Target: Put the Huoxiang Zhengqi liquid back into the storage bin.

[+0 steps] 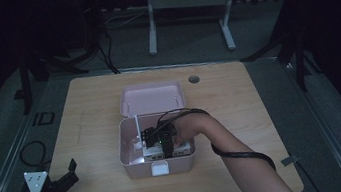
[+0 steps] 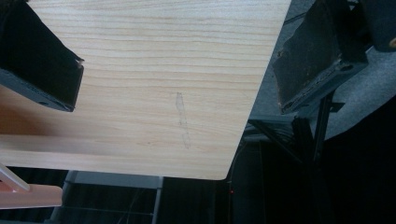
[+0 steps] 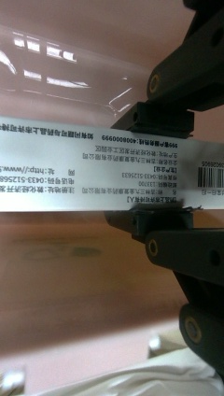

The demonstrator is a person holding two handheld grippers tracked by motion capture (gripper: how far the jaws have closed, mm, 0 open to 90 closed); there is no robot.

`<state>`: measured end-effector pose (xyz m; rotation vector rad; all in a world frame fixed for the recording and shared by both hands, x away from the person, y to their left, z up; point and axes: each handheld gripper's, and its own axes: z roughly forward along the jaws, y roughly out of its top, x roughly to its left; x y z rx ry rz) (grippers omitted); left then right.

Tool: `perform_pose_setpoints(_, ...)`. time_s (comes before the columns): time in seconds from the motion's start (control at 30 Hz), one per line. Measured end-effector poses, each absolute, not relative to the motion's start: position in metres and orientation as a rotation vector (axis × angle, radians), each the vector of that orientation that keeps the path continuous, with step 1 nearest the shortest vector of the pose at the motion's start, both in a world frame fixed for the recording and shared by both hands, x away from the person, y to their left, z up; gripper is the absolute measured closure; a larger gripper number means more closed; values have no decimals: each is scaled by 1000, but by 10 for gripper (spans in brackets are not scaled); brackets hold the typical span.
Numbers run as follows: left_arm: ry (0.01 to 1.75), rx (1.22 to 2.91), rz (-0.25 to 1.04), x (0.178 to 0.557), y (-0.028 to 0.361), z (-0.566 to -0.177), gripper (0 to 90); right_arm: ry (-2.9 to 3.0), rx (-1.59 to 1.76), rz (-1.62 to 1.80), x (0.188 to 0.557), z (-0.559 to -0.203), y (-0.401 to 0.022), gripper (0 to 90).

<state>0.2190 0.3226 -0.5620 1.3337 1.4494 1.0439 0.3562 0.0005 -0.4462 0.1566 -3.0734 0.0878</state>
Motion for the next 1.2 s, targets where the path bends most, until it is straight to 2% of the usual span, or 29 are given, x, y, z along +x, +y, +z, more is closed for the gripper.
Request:
perform_pose_setpoints(0.17, 1448, 1335, 1044, 219, 323, -562, 13, -3080, 166, 115, 355, -457, 0, 620)
perform_pose_setpoints(0.57, 1447, 1335, 1043, 219, 323, -562, 13, -3083, 151, 104, 354, -456, -1, 590)
perform_pose_setpoints(0.6, 1447, 1335, 1043, 219, 323, -562, 13, -3086, 146, 92, 355, -453, -1, 534)
perform_pose_setpoints(1.17, 1448, 1338, 1046, 219, 322, -562, 13, -3143, 54, -66, 361, -398, -19, 443)
perform_pose_setpoints(1.2, 1449, 1338, 1046, 219, 322, -562, 13, -3148, 39, -105, 362, -389, -24, 411)
